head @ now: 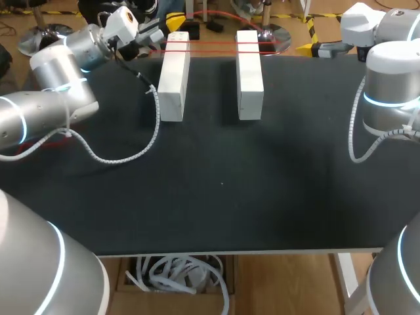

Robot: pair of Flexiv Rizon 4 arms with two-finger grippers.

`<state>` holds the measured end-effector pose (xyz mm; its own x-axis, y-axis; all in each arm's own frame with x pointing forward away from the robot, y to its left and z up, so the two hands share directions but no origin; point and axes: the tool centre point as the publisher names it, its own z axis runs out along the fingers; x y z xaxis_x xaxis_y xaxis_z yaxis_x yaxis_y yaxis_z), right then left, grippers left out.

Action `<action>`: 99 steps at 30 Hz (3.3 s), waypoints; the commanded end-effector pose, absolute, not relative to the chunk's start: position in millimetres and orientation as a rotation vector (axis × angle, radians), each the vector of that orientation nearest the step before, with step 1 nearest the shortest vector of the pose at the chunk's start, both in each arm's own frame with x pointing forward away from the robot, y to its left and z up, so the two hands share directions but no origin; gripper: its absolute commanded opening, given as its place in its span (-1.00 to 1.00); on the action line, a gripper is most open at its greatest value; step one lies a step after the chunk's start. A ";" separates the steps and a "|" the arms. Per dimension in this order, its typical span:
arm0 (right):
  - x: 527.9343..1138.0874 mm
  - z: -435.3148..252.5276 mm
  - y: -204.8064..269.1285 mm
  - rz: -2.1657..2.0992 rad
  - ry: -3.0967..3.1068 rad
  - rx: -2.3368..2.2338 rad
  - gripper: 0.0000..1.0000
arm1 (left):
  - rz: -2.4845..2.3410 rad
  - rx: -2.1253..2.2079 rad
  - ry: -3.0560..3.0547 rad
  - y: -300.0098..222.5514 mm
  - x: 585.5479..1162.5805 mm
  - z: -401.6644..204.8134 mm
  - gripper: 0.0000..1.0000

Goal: Grab the tape and strap the tape.

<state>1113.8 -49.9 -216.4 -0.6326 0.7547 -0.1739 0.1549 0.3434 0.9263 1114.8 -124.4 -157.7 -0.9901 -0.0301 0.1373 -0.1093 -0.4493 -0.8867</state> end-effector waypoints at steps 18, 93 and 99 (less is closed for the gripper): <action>1114.0 -215.8 -50.0 1.290 2.014 0.793 1.00 | 2.581 -0.037 -1.559 -173.0 1108.0 -142.2 -1.00; 1067.7 -210.3 -58.2 1.432 1.806 1.690 1.00 | 2.621 -0.044 -1.575 -166.3 1111.2 -141.0 -1.00; 1047.2 -204.1 -72.3 1.371 1.680 1.913 1.00 | 2.621 -0.044 -1.575 -166.3 1111.2 -141.0 -1.00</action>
